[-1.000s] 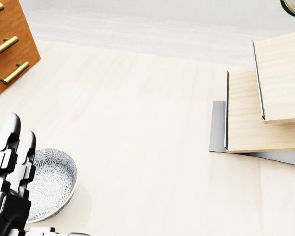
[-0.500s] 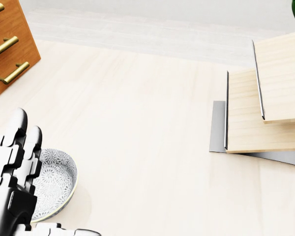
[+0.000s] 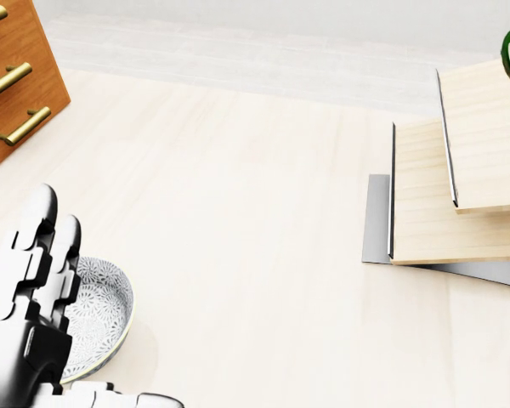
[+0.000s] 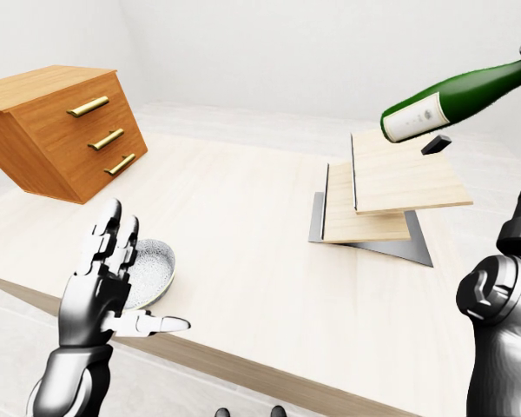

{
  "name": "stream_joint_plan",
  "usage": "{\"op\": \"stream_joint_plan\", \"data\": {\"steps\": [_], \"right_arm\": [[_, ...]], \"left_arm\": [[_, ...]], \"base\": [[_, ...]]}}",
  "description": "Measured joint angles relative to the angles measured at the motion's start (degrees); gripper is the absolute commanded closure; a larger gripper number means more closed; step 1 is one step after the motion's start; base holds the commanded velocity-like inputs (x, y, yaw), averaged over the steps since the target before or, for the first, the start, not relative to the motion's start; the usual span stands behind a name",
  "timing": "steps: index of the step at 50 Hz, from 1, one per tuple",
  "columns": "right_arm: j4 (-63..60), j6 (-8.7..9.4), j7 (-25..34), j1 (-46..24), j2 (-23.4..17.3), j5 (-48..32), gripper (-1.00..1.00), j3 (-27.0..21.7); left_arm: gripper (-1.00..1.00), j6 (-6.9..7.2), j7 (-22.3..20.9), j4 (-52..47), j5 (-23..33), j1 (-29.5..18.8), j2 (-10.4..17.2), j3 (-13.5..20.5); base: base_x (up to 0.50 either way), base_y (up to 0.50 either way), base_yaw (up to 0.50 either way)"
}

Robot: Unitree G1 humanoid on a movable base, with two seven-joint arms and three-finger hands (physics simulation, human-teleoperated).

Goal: Put the wine bottle on the wine rack.

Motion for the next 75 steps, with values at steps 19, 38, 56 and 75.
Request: {"op": "stream_joint_plan", "data": {"steps": [19,38,56,75], "right_arm": [[3.07,0.00,2.15,3.77,1.28,1.50,1.00,0.53],[6.85,0.00,3.83,5.08,3.73,2.26,1.00,0.68],[8.79,0.00,4.11,5.55,5.62,2.70,1.00,1.06],[10.37,0.00,4.87,5.97,5.69,2.11,1.00,-2.38]], "left_arm": [[-1.00,0.00,0.60,-0.77,0.43,-0.60,0.45,-0.87],[-1.00,0.00,0.75,-0.32,0.37,-0.70,0.66,-0.83],[-1.00,0.00,0.78,-0.47,0.51,-0.18,0.70,-1.11],[-1.00,0.00,1.27,-1.34,0.97,-0.11,0.81,-2.05]], "base": [[0.00,0.00,0.00],[0.00,0.00,0.00],[0.00,0.00,0.00],[0.00,0.00,0.00]]}}
